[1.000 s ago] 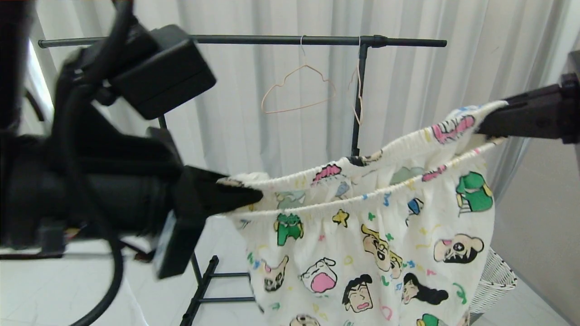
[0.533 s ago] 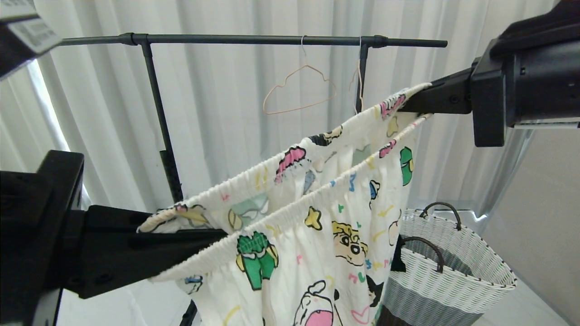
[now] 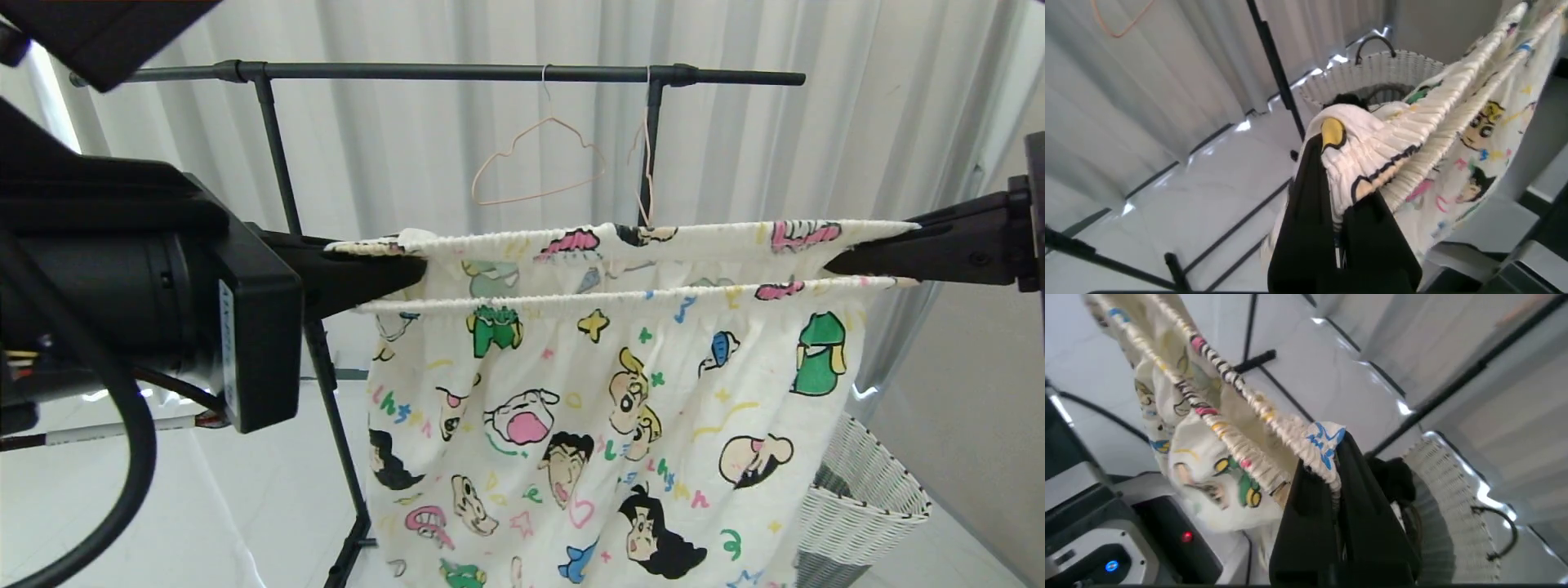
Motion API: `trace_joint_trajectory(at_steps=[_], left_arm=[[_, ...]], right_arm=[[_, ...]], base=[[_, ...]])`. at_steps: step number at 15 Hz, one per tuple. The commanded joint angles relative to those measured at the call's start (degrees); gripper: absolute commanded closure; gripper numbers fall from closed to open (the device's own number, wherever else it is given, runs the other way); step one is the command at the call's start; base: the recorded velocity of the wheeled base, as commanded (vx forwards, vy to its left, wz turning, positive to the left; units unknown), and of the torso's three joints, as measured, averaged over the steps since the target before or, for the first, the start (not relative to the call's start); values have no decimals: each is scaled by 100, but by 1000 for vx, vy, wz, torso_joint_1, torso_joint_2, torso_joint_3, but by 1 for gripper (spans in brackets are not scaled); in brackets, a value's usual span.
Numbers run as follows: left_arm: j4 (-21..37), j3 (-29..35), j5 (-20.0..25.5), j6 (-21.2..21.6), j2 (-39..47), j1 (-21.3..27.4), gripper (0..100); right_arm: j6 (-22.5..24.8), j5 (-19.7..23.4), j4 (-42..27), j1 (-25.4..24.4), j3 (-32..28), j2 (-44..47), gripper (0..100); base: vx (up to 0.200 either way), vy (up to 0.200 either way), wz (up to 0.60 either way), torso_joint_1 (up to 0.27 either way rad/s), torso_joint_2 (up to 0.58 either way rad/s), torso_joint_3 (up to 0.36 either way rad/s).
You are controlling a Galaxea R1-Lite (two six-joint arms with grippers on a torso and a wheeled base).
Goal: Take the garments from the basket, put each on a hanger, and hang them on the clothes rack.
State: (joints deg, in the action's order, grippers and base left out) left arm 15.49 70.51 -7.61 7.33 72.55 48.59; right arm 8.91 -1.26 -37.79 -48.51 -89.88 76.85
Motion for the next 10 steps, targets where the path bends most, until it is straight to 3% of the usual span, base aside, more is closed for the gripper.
trace_joint_trajectory(at_steps=[1, 2, 4, 7, 9, 10], left_arm=[[-3, 7, -13, -73, 190, 186, 100], [-3, 7, -30, -65, 216, 186, 100], [-3, -2, -303, -47, 348, 168, 100], [-3, -55, -1217, -47, 559, 63, 100], [33, -319, -1595, 6, 515, -456, 100], [85, -556, -2061, 120, 471, -1062, 100]], right_arm=[[5, -147, -9, -36, 23, -47, 100], [5, -147, -9, -71, 32, -47, 0], [5, -147, -18, -106, 50, -65, 0], [-3, -173, -62, -27, 146, -126, 0], [-3, -235, -158, 526, 524, -372, 0], [5, -393, -492, 843, 639, -522, 0]], base=[[0, 0, 0, 0, 0, 0], [0, 0, 0, 0, 0, 0], [0, 0, 0, 0, 0, 0], [0, 0, 0, 0, 0, 0], [0, 0, 0, 0, 0, 0], [0, 0, 0, 0, 0, 0]])
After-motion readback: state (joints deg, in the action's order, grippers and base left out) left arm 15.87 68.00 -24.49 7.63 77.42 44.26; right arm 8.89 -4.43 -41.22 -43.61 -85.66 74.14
